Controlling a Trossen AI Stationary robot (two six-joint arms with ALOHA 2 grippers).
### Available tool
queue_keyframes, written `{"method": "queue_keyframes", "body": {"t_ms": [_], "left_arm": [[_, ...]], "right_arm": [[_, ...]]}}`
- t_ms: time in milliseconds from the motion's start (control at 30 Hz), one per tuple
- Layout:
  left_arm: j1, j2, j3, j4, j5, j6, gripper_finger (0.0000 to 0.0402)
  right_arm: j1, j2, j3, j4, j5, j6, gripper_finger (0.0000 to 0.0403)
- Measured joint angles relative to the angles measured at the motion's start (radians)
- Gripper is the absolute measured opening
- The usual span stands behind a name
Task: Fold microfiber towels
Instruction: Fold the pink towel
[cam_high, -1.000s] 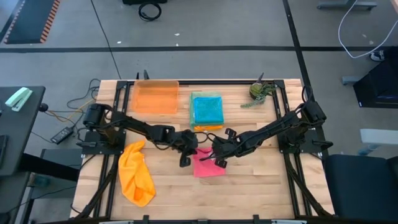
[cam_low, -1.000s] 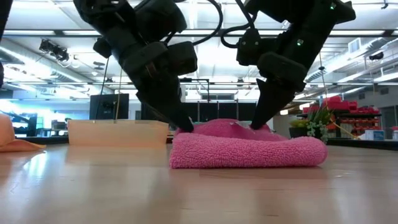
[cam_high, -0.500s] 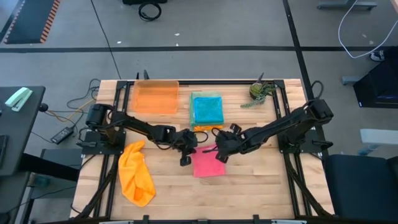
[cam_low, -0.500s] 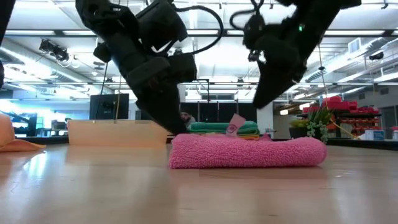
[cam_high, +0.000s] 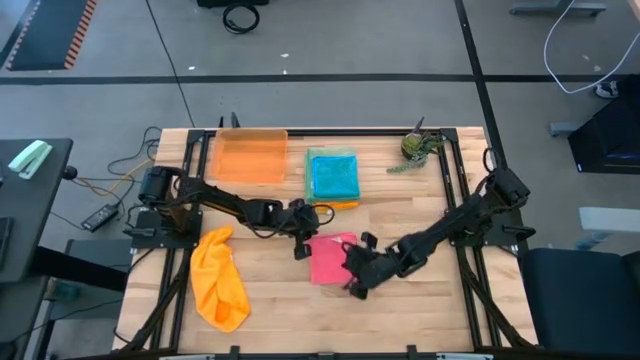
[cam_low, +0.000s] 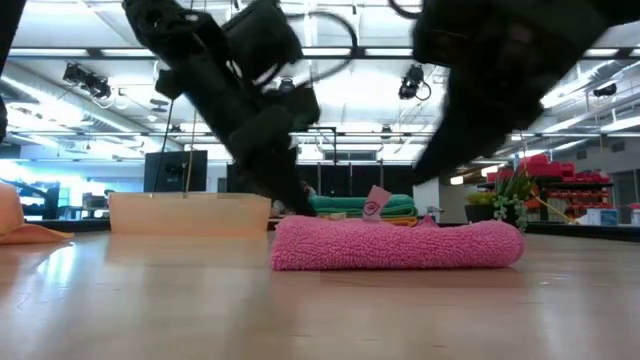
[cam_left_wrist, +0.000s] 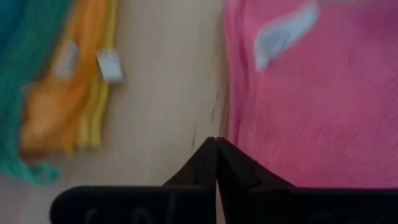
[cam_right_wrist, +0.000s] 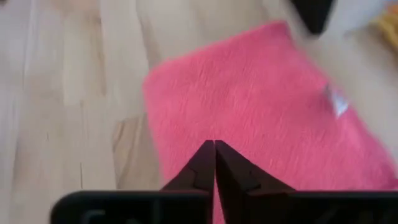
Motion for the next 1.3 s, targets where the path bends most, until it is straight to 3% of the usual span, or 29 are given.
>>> {"method": "queue_keyframes", "body": {"t_ms": [167,400,567,733,900,1133,1300], "left_arm": [[-0.068,-0.075,0.003,0.057,0.017,0.058,0.0014],[-0.213,-0.02,0.0,0.118,0.056,0.072,0.0012],[-0.233,0.046,0.005,0.168,0.036,0.005,0.0017],[-0.235,0.071,0.002,0.113,0.037,-0.045,0.0006],[-0.236,0.069,0.001,0.099,0.038,-0.06,0.0022],[-0.248,-0.014,0.013,0.127,0.038,-0.042,0.0007],[-0.294,0.005,0.012,0.171,0.038,-0.049,0.0015]], "right_arm": [[0.072,0.032,-0.01,-0.002,0.046,0.051,0.0008],[0.083,0.068,-0.045,0.022,0.068,0.1,0.0006],[0.098,0.079,-0.078,0.032,0.064,0.136,0.0005],[0.112,0.079,-0.097,0.046,0.065,0.157,0.0005],[0.114,0.054,-0.085,0.033,0.066,0.097,0.0005],[0.038,-0.013,-0.077,-0.008,0.111,-0.02,0.0005],[-0.088,0.012,-0.077,-0.005,-0.008,-0.107,0.0005]]}}
